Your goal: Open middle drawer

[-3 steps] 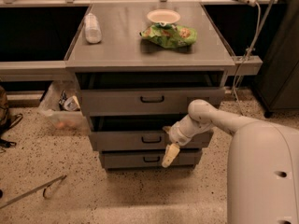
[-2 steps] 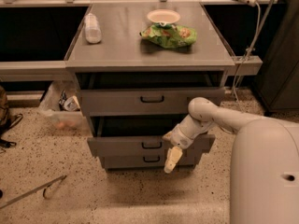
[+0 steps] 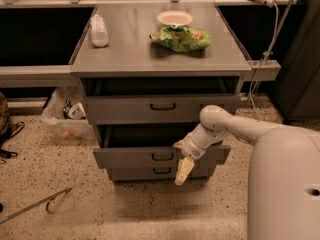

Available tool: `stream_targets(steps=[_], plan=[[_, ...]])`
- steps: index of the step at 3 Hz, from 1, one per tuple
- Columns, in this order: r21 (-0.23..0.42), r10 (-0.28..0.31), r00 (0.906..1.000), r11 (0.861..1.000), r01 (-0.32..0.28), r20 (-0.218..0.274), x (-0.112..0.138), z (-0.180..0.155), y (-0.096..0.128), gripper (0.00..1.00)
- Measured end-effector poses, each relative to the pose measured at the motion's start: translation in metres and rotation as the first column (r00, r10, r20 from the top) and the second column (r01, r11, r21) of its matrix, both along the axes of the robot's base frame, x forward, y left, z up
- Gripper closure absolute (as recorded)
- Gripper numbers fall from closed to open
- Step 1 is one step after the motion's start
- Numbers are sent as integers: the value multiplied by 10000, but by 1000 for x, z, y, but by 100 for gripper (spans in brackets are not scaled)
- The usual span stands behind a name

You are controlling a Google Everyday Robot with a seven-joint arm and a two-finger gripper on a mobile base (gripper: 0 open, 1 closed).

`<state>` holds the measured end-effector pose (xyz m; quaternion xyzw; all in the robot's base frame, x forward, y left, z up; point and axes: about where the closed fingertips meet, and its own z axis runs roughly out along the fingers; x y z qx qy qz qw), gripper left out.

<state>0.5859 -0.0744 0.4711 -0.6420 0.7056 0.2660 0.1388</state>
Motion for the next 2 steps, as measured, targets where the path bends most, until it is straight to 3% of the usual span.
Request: stream_targets(steps=[1,2], plan=[[-251,342,9910,9992,-312,1294,15,3,10,0],[-357,621,9817,9978,-565,1803,30,-9,16,0]])
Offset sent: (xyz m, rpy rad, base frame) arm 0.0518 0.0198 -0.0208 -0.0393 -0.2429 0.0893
